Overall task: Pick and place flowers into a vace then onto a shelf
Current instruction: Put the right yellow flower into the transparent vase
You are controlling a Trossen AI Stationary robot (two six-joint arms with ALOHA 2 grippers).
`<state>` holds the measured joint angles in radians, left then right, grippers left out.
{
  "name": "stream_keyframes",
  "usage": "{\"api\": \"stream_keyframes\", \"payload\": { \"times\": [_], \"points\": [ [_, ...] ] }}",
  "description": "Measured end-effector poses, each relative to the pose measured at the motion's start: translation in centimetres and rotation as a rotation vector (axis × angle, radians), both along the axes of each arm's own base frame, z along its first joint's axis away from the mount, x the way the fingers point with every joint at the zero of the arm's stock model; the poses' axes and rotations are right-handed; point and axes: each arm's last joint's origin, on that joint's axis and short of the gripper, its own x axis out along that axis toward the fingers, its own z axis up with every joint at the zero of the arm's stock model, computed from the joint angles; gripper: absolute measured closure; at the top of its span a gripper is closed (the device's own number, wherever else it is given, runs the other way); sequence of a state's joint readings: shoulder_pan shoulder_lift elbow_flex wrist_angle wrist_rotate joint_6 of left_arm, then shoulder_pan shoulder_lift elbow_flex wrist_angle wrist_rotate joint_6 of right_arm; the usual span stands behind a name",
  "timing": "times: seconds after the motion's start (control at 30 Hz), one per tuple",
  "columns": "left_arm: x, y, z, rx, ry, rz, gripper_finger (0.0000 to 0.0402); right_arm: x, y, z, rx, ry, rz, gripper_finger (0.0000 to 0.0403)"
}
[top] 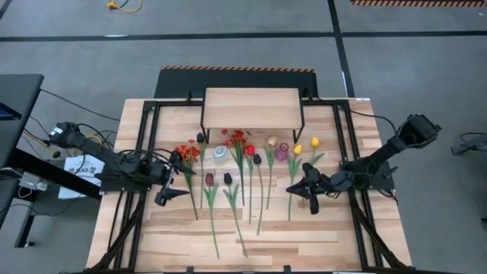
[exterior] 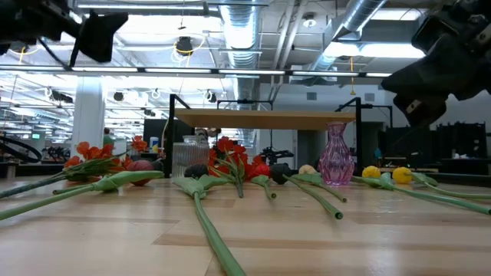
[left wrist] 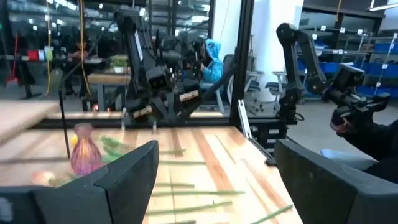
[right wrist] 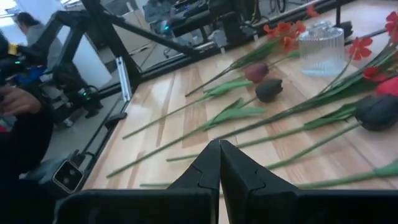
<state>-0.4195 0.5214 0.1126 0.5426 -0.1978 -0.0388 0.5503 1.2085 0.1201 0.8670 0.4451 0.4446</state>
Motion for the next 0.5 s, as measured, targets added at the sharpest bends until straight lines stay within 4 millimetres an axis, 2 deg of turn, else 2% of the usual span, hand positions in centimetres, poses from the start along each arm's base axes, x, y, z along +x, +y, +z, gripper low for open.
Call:
{"api": "stream_keyframes", "payload": {
  "times": [0.17,0.3,0.5],
  "points": [
    [0.1,-0.1,1.6,0.067,-0.060,-0.009,0.0092,1.1,1.3,0.7,-0.055,-0.014,-0.012,0.0403],
    [0.1,-0.2,2.7,0.199,-0.127,-0.005,0.0092,2.2,1.7,1.4,-0.109,-0.018,-0.018,0.0403],
    [0.1,-0.2,4.1,0.257,-0.182,0.015,0.0092,4.2,1.5,2.3,-0.181,0.104,-0.082,0.0403]
  ]
}}
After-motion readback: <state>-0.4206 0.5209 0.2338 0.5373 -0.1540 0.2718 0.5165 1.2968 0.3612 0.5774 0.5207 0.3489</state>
